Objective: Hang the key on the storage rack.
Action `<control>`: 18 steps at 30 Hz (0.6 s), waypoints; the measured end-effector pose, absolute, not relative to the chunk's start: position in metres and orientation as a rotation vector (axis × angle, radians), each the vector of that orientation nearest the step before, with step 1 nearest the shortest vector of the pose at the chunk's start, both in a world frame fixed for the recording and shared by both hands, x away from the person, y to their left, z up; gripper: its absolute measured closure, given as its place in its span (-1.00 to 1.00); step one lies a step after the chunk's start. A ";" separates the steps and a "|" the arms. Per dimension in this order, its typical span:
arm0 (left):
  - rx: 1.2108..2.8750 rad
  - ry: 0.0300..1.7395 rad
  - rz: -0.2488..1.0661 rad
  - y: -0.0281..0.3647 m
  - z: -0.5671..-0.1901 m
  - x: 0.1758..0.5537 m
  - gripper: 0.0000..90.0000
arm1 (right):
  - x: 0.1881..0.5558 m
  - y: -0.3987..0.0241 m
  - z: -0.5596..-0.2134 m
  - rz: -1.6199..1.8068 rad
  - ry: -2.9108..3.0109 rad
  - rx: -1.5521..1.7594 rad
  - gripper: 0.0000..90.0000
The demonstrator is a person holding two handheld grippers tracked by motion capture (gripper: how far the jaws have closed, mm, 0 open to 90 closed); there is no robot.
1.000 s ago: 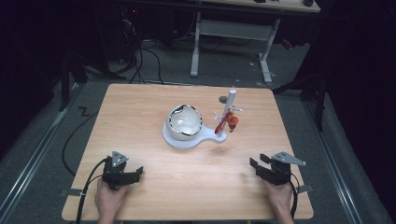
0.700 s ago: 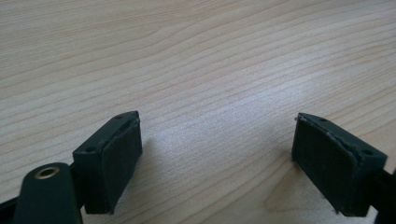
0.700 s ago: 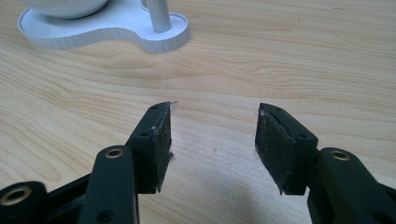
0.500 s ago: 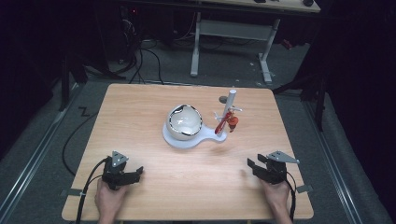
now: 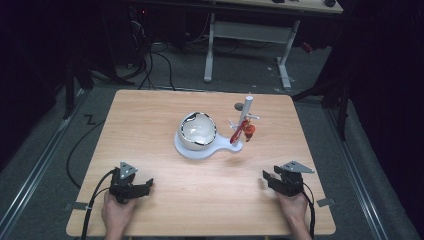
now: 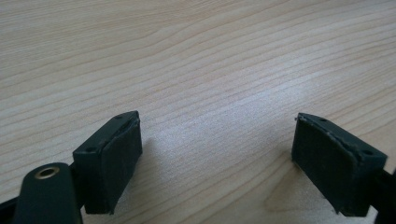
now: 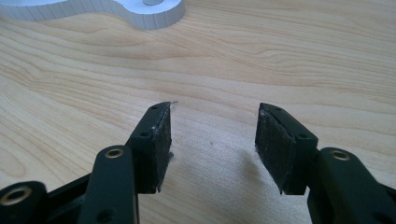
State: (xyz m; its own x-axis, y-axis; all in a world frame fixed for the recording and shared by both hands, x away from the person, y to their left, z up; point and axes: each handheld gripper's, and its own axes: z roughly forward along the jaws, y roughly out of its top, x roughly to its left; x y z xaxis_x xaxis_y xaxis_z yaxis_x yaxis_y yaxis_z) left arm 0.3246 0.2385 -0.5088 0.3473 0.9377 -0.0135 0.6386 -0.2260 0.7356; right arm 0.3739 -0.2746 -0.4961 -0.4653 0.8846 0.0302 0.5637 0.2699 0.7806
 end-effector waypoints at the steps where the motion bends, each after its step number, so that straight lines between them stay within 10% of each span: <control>1: 1.959 1.372 0.586 0.239 -0.509 0.325 -0.63 | 0.374 -0.275 -0.497 1.047 2.135 1.306 0.03; 18: 1.959 1.372 0.586 0.238 -0.509 0.325 -0.63 | 0.379 -0.273 -0.501 0.989 2.162 1.333 0.01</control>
State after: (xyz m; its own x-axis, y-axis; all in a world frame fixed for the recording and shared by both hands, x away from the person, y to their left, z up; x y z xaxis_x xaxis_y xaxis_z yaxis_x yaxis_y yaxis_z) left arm 0.3246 0.2385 -0.5088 0.3471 0.9377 -0.0137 0.6386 -0.2257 0.7357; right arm 0.3788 -0.2732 -0.5011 -0.4572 0.8892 0.0197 0.5962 0.2899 0.7486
